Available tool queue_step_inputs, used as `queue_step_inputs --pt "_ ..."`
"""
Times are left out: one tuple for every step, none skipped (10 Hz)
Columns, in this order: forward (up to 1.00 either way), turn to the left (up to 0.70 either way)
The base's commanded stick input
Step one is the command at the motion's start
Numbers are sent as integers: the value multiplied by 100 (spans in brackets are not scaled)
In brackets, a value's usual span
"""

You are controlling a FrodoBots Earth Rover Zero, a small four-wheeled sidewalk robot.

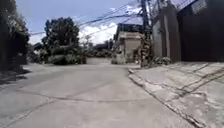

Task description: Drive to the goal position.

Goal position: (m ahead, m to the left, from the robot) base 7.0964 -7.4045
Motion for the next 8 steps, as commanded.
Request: queue_step_inputs --pt "100 -2" --pt "100 0" --pt "100 -3" --pt "100 -1" --pt "100 -1" --pt "100 -2" --pt "100 -2" --pt "100 -4"
